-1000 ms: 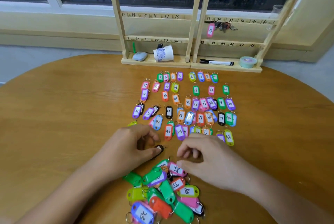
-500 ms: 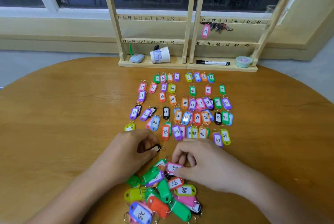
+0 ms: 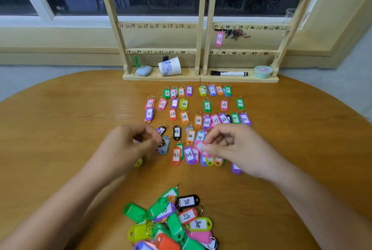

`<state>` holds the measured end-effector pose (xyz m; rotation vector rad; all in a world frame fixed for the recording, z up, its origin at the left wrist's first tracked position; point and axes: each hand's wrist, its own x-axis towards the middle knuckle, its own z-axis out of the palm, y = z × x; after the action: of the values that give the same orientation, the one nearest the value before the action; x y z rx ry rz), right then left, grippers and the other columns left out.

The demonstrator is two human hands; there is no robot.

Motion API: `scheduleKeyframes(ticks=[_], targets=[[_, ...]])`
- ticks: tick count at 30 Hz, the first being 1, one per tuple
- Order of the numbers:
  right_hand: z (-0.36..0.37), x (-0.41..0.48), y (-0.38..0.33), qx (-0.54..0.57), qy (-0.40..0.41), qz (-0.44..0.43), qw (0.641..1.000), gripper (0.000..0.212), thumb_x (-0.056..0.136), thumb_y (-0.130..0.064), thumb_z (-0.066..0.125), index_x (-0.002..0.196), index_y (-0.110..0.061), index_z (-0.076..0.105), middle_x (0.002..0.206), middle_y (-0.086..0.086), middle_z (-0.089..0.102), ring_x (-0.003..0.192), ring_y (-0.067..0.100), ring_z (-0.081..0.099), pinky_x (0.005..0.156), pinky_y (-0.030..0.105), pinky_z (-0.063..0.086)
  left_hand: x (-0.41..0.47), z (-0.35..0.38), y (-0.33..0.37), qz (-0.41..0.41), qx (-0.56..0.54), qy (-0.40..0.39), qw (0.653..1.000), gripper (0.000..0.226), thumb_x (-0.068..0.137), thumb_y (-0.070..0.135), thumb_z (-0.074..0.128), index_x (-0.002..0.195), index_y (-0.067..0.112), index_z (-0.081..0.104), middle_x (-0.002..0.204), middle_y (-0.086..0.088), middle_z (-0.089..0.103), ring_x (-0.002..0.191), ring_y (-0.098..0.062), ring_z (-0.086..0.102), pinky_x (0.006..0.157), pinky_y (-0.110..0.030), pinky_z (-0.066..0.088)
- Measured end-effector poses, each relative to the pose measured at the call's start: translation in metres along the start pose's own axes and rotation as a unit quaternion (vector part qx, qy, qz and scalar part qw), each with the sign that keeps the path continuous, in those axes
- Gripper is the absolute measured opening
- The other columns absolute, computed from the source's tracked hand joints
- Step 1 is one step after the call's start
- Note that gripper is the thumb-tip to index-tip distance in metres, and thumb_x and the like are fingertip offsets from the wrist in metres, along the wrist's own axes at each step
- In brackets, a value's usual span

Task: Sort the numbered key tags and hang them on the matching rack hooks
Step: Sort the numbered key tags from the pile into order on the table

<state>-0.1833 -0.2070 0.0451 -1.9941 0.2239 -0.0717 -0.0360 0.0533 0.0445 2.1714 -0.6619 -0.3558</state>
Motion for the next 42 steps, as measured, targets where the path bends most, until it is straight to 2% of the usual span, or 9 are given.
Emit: scheduleKeyframes(ticks=[3, 6, 11, 16, 20, 22, 25, 30, 42], targets=[[-0.011, 0.013, 0.005, 0.037, 0.053, -0.01, 0.998, 0.011, 0.088, -0.014, 0.086, 0.092, -0.011, 0.076, 0.086, 0.011, 0.075, 0.073, 0.014, 0.067, 0.071, 0.028, 0.057, 0.027, -0.011, 0.005, -0.023, -0.052, 0.037, 0.998, 0.008, 0.096, 0.03, 0.08, 0.09, 0.024, 0.081, 0.084, 0.005, 0.078, 0.064, -0.008, 0.061, 0.059, -0.02, 0.045], [-0.016, 0.023, 0.014, 0.058, 0.103, -0.011, 0.993, 0.011, 0.089, -0.01, 0.085, 0.094, -0.008, 0.076, 0.085, 0.01, 0.073, 0.073, 0.01, 0.064, 0.068, 0.025, 0.055, 0.063, -0.021, 0.007, -0.049, -0.09, 0.057, 0.993, 0.009, 0.093, 0.03, 0.083, 0.092, 0.021, 0.082, 0.087, 0.001, 0.08, 0.07, -0.006, 0.066, 0.069, -0.027, 0.047], [-0.018, 0.029, 0.031, 0.069, 0.157, 0.014, 0.985, 0.017, 0.09, -0.014, 0.085, 0.103, -0.019, 0.075, 0.084, 0.001, 0.078, 0.075, 0.012, 0.071, 0.069, 0.024, 0.056, 0.127, -0.03, 0.002, -0.073, -0.101, 0.085, 0.989, 0.013, 0.09, 0.021, 0.086, 0.097, 0.012, 0.08, 0.087, -0.005, 0.08, 0.072, -0.006, 0.066, 0.058, -0.023, 0.046], [-0.021, 0.041, 0.027, 0.017, 0.182, 0.003, 0.983, 0.018, 0.092, -0.017, 0.083, 0.105, -0.021, 0.071, 0.08, -0.002, 0.078, 0.066, 0.003, 0.068, 0.065, 0.017, 0.052, 0.177, -0.031, -0.008, -0.103, -0.104, 0.111, 0.983, 0.021, 0.091, 0.022, 0.085, 0.104, 0.007, 0.076, 0.093, -0.005, 0.081, 0.079, -0.013, 0.075, 0.063, -0.027, 0.055], [-0.018, 0.064, 0.026, -0.024, 0.196, 0.019, 0.98, 0.017, 0.091, -0.02, 0.085, 0.098, -0.026, 0.07, 0.078, -0.003, 0.077, 0.068, 0.009, 0.072, 0.073, 0.038, 0.059, 0.203, -0.03, -0.012, -0.148, -0.119, 0.116, 0.975, 0.021, 0.091, 0.017, 0.086, 0.104, 0.004, 0.076, 0.096, -0.011, 0.08, 0.075, -0.014, 0.076, 0.055, -0.022, 0.057], [-0.014, 0.076, 0.027, -0.048, 0.202, 0.021, 0.978, 0.018, 0.09, -0.022, 0.085, 0.095, -0.027, 0.069, 0.075, -0.003, 0.076, 0.069, 0.013, 0.074, 0.074, 0.041, 0.061, 0.212, -0.028, -0.015, -0.175, -0.13, 0.109, 0.97, 0.017, 0.091, 0.016, 0.086, 0.101, 0.006, 0.075, 0.096, -0.012, 0.08, 0.075, -0.017, 0.078, 0.054, -0.022, 0.058], [-0.008, 0.091, 0.03, -0.091, 0.213, 0.024, 0.972, 0.018, 0.09, -0.026, 0.084, 0.094, -0.03, 0.067, 0.074, -0.003, 0.075, 0.069, 0.013, 0.072, 0.069, 0.035, 0.057, 0.221, -0.028, -0.022, -0.194, -0.096, 0.095, 0.972, 0.019, 0.09, 0.019, 0.087, 0.1, 0.008, 0.076, 0.095, -0.011, 0.081, 0.08, -0.018, 0.078, 0.064, -0.028, 0.059], [-0.002, 0.102, 0.028, -0.135, 0.22, 0.035, 0.965, 0.016, 0.094, -0.029, 0.081, 0.1, -0.029, 0.066, 0.081, -0.006, 0.074, 0.069, 0.009, 0.069, 0.059, 0.024, 0.045, 0.224, -0.029, -0.023, -0.207, -0.036, 0.077, 0.975, 0.022, 0.09, 0.025, 0.086, 0.101, 0.009, 0.076, 0.089, -0.007, 0.077, 0.078, -0.017, 0.068, 0.063, -0.029, 0.051], [0.011, 0.106, 0.025, -0.183, 0.192, 0.045, 0.963, 0.019, 0.089, -0.027, 0.084, 0.088, -0.031, 0.066, 0.075, -0.012, 0.074, 0.066, 0.0, 0.068, 0.055, 0.024, 0.047, 0.213, -0.026, -0.028, -0.17, 0.003, 0.089, 0.982, 0.019, 0.09, 0.028, 0.086, 0.097, 0.015, 0.075, 0.095, -0.006, 0.077, 0.088, -0.019, 0.071, 0.068, -0.031, 0.055]])
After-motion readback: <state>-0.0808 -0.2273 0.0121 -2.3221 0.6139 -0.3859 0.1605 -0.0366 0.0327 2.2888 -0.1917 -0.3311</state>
